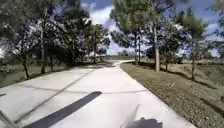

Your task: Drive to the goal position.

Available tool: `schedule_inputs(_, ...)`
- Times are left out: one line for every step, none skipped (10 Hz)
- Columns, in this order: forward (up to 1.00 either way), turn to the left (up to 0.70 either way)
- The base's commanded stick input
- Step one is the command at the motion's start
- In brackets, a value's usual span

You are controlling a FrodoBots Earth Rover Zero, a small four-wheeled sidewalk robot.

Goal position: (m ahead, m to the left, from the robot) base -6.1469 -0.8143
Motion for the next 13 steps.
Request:
schedule_inputs(0.00,-0.85)
schedule_inputs(0.00,-0.85)
schedule_inputs(0.00,-0.85)
schedule_inputs(0.00,-0.85)
schedule_inputs(0.00,-0.85)
schedule_inputs(0.00,-0.85)
schedule_inputs(0.00,-0.85)
schedule_inputs(0.00,-0.85)
schedule_inputs(0.00,-0.85)
schedule_inputs(0.00,-0.85)
schedule_inputs(0.00,-0.85)
schedule_inputs(0.00,-0.85)
schedule_inputs(0.00,-0.85)
